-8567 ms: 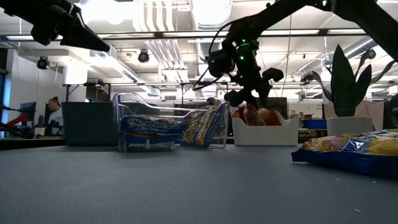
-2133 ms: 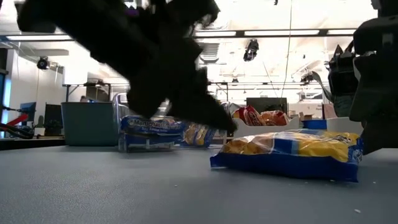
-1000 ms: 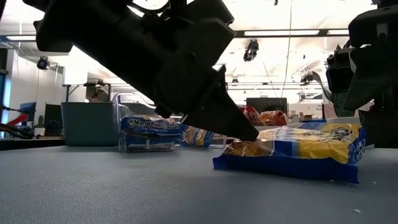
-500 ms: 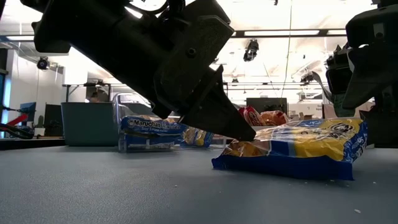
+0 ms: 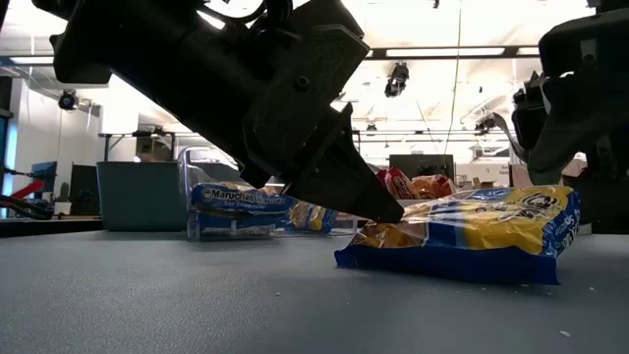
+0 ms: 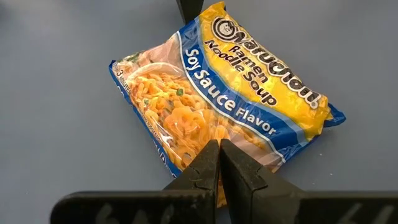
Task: Sort Maruchan noodles
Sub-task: Put the blue noodle pack into the white bin
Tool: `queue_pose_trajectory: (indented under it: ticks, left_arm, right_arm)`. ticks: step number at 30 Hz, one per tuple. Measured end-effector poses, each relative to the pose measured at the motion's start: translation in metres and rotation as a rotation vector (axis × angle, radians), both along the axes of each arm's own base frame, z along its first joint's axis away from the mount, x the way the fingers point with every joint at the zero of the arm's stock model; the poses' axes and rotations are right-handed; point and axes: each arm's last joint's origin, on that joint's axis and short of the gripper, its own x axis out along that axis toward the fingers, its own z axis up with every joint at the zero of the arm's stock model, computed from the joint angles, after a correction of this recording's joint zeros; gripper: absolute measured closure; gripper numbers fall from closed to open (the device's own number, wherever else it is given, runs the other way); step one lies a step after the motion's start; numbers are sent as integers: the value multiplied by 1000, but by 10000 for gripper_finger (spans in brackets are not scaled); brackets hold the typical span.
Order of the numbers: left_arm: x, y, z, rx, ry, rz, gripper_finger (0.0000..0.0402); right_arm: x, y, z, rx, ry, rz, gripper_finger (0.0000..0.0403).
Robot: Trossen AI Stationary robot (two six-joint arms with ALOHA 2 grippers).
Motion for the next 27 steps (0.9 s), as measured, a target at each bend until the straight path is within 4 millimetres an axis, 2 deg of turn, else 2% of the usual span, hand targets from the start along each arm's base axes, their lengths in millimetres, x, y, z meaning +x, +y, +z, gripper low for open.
queue_pose_trajectory:
  ticks: [4, 9, 15, 27]
  left_arm:
    - [0, 0, 0, 0, 0, 0, 402]
    - [0, 0, 0, 1, 0, 0, 402]
    - [0, 0, 0, 4, -1, -3, 402]
    - [0, 0, 0, 8, -2, -6, 402]
  right_arm:
    - [7, 4, -9, 17, -21, -2, 135]
    - [20, 12, -16, 60, -131, 42, 135]
    - [24, 15, -25, 67, -157, 53, 135]
    - [25, 15, -23, 57, -176, 54, 165]
